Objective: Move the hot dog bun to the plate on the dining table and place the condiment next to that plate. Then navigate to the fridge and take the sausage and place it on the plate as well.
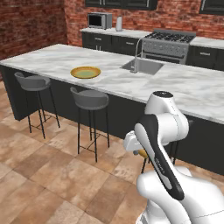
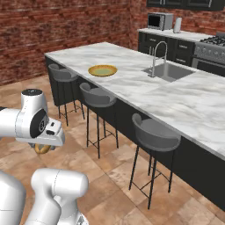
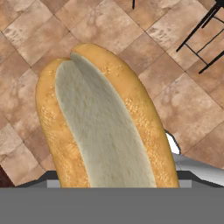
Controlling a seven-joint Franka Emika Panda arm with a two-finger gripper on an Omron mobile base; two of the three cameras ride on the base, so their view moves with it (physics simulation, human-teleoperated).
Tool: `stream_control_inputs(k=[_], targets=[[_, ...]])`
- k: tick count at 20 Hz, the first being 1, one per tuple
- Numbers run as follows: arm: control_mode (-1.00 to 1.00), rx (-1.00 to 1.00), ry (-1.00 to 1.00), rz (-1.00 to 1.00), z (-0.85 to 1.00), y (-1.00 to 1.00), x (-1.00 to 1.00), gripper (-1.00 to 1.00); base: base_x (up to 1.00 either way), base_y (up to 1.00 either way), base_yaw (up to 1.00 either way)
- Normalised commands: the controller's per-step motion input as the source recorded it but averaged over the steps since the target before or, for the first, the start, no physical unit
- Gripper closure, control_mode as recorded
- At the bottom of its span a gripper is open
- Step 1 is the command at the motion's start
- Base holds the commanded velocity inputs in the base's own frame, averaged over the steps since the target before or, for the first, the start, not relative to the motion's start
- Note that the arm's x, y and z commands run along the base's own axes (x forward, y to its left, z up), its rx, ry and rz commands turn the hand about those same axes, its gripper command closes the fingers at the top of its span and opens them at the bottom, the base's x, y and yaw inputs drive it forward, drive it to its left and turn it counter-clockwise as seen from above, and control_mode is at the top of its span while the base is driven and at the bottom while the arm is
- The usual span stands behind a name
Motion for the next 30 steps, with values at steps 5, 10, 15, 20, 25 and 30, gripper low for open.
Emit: stream_control_inputs(k=[5,10,15,20,25,30], targets=[[1.0,0.0,0.0,0.0,0.0,0.0,0.0,1.0,0.79,1.0,-0.37],[1.0,0.0,0.0,0.0,0.0,0.0,0.0,1.0,0.78,1.0,-0.37],[1.0,0.0,0.0,0.0,0.0,0.0,0.0,1.0,0.79,1.0,-0.37],[1.0,0.0,0.0,0.0,0.0,0.0,0.0,1.0,0.79,0.98,-0.37],[1.0,0.0,0.0,0.0,0.0,0.0,0.0,1.0,0.82,0.84,-0.38],[1.0,0.0,0.0,0.0,0.0,0.0,0.0,1.0,0.79,0.76,-0.37]])
